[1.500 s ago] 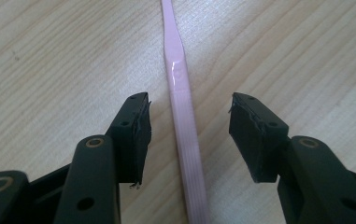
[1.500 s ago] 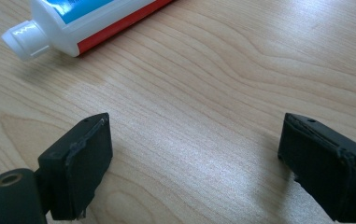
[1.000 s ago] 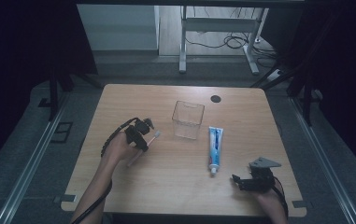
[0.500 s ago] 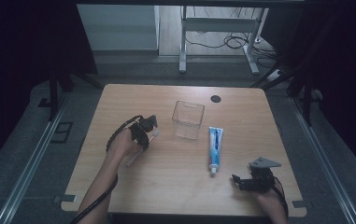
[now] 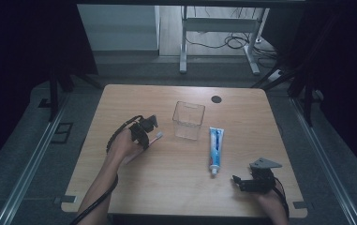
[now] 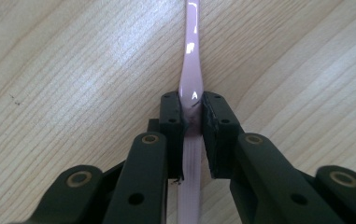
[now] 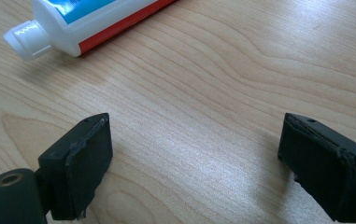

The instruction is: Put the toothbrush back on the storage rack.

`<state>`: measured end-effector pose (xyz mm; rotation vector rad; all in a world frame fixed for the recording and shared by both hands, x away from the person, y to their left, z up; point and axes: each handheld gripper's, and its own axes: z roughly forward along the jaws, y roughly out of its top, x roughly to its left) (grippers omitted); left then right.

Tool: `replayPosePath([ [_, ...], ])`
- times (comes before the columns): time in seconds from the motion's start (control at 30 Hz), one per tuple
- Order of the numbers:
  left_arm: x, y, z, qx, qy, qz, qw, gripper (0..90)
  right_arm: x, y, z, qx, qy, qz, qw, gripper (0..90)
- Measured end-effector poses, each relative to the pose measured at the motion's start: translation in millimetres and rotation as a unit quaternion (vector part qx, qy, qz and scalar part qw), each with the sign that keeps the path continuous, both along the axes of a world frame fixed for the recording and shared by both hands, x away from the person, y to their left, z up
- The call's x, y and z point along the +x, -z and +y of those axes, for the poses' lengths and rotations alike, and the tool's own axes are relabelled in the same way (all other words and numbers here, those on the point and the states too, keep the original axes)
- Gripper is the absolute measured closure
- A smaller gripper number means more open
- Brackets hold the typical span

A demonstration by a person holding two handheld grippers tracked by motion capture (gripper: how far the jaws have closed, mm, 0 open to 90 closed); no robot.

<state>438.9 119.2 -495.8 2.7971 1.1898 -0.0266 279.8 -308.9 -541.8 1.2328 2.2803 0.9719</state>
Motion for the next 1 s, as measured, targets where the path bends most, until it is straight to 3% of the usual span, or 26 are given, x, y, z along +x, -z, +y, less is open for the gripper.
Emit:
replayPosePath([
  [0.2, -3.4, -9.2, 1.0, -0.019, 0.004, -0.015, 0.9997, 79.0, 0.0, 0.0, 0.0, 0.0, 0.0, 0.0, 1.0, 9.8],
  [0.4, -7.2, -18.3, 3.6, -0.052, -0.003, -0.032, 0.9981, 79.1, 0.0, 0.0, 0.0, 0.0, 0.0, 0.0, 1.0, 9.7],
  [0.57, -9.6, -24.8, 5.9, -0.069, 0.001, -0.042, 0.9967, 79.1, 0.0, 0.0, 0.0, 0.0, 0.0, 0.0, 1.0, 9.8],
  [0.7, -12.7, -35.3, 7.7, -0.096, 0.002, -0.06, 0.9936, 79.1, 0.0, 0.0, 0.1, 0.0, 0.0, 0.0, 1.0, 9.8],
  [1.0, -18.9, -53.8, 8.3, -0.12, 0.011, -0.092, 0.9885, 79.1, 0.0, 0.0, 0.1, 0.0, 0.0, 0.0, 1.0, 9.8],
])
